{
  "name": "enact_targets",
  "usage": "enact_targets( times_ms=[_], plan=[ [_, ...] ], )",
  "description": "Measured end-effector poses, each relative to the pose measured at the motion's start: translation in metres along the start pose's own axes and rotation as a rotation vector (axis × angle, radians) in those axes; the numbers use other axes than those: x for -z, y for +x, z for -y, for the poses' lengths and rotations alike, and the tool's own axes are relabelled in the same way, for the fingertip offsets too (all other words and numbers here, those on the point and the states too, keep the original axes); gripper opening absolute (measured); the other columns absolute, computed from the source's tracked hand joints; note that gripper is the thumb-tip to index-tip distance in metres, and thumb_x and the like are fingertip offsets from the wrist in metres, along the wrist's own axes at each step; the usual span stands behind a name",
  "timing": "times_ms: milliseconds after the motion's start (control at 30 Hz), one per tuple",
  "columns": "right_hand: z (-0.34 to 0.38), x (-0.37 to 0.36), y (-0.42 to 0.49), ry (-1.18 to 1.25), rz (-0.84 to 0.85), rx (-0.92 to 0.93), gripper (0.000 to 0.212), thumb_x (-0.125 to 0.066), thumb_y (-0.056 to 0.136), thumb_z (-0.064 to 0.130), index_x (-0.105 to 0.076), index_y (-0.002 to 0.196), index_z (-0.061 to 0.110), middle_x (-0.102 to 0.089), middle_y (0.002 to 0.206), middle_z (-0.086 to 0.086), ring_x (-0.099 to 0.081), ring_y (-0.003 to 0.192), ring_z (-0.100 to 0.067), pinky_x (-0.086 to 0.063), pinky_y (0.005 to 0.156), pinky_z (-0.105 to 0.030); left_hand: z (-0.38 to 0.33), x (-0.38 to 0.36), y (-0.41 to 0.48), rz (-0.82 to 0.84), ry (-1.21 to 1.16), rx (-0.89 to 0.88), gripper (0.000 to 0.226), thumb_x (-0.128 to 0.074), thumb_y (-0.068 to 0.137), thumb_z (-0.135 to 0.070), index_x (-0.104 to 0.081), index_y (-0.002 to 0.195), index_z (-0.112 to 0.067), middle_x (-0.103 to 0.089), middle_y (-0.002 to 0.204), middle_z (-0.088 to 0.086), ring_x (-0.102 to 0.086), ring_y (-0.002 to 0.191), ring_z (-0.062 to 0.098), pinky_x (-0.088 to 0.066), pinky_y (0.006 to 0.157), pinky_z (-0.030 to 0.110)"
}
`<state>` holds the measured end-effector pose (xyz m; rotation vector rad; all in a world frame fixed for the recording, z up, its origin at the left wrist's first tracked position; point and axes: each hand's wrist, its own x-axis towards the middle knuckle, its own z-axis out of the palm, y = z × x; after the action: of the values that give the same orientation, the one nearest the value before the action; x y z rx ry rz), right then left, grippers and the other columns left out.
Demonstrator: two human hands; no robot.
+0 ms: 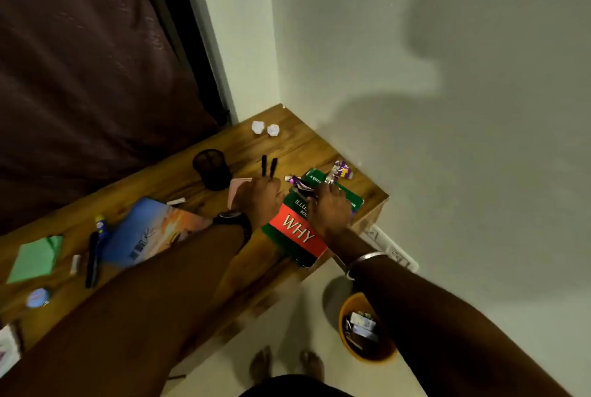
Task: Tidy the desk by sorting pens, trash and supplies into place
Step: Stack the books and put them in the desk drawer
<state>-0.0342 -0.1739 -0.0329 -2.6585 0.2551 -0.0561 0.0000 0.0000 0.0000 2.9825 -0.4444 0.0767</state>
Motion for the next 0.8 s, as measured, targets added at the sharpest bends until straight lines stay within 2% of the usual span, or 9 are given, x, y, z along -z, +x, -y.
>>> enact_targets(
  times_ms=[67,167,200,267,367,500,633,700,800],
  plan=[
    [-0.009,-0.005,-0.007,0.037,0.031,-0.168,0.046,-0.056,0.094,0.044,-0.051,0.132,0.019,-0.053,0.136,-0.013,-0.049,0.126,-0.034,-0.044,0.105,-0.051,-0.011,-0.011,0.007,0.134,-0.060,0.031,0.033,-0.054,0.103,-0.047,-0.064,0.103,-0.016,-0.070,0.105,0.009,-0.069,0.098,0.032,-0.049,0.071,0.037],
    [-0.026,-0.020,-0.030,0.092,0.077,-0.401,0.061,-0.060,0.092,0.043,-0.038,0.143,0.018,-0.036,0.151,-0.019,-0.039,0.136,-0.041,-0.038,0.109,-0.053,-0.027,-0.032,0.008,0.283,-0.068,0.111,0.042,-0.057,0.101,-0.051,-0.061,0.124,-0.016,-0.066,0.125,0.010,-0.064,0.117,0.032,-0.051,0.092,0.041],
    [-0.031,-0.025,-0.035,0.155,0.080,-0.469,0.068,-0.062,0.092,0.043,-0.032,0.147,0.016,-0.033,0.153,-0.021,-0.041,0.135,-0.042,-0.041,0.107,-0.053,-0.030,-0.039,0.008,0.293,-0.057,0.139,0.048,-0.058,0.100,-0.052,-0.057,0.131,-0.015,-0.063,0.132,0.010,-0.060,0.123,0.033,-0.050,0.100,0.044],
    [-0.036,-0.033,-0.042,0.327,0.057,-0.568,0.075,-0.065,0.090,0.043,-0.025,0.148,0.016,-0.042,0.145,-0.022,-0.054,0.123,-0.042,-0.049,0.097,-0.048,-0.031,-0.052,0.010,0.295,-0.021,0.165,0.063,-0.060,0.097,-0.056,-0.048,0.142,-0.014,-0.055,0.143,0.012,-0.054,0.132,0.035,-0.044,0.109,0.048],
    [-0.032,-0.038,-0.041,0.519,0.028,-0.642,0.064,-0.067,0.091,0.037,-0.033,0.141,0.016,-0.065,0.124,-0.017,-0.068,0.101,-0.037,-0.053,0.080,-0.036,-0.031,-0.062,0.012,0.324,-0.032,0.213,0.080,-0.065,0.092,-0.061,-0.036,0.150,-0.014,-0.048,0.151,0.015,-0.047,0.138,0.039,-0.043,0.111,0.051],
    [-0.027,-0.038,-0.036,0.582,0.026,-0.727,0.061,-0.071,0.088,0.038,-0.037,0.134,0.016,-0.069,0.118,-0.014,-0.072,0.092,-0.035,-0.058,0.078,-0.036,-0.029,-0.071,0.019,0.329,-0.107,0.238,0.088,-0.070,0.084,-0.064,-0.034,0.150,-0.017,-0.046,0.150,0.018,-0.047,0.137,0.041,-0.043,0.111,0.050],
    [-0.028,-0.035,-0.030,0.657,-0.031,-0.789,0.066,-0.075,0.085,0.043,-0.041,0.131,0.011,-0.067,0.123,-0.013,-0.068,0.104,-0.035,-0.050,0.078,-0.032,-0.021,-0.078,0.027,0.349,-0.200,0.303,0.087,-0.068,0.083,-0.067,-0.038,0.147,-0.016,-0.046,0.148,0.017,-0.049,0.135,0.041,-0.042,0.112,0.049],
    [-0.022,-0.032,-0.025,0.715,-0.070,-0.745,0.060,-0.074,0.086,0.047,-0.051,0.130,0.014,-0.070,0.118,-0.010,-0.071,0.099,-0.031,-0.054,0.079,-0.031,-0.020,-0.075,0.029,0.355,-0.282,0.351,0.083,-0.062,0.087,-0.068,-0.040,0.146,-0.014,-0.045,0.151,0.016,-0.046,0.138,0.041,-0.040,0.114,0.051],
    [-0.008,-0.025,-0.014,0.824,-0.059,-0.675,0.045,-0.068,0.087,0.049,-0.063,0.121,0.021,-0.076,0.107,-0.007,-0.075,0.083,-0.023,-0.063,0.078,-0.040,-0.020,-0.059,0.031,0.377,-0.434,0.399,0.066,-0.055,0.097,-0.064,-0.050,0.138,-0.013,-0.051,0.139,0.012,-0.051,0.132,0.035,-0.045,0.106,0.042]
  ],
)
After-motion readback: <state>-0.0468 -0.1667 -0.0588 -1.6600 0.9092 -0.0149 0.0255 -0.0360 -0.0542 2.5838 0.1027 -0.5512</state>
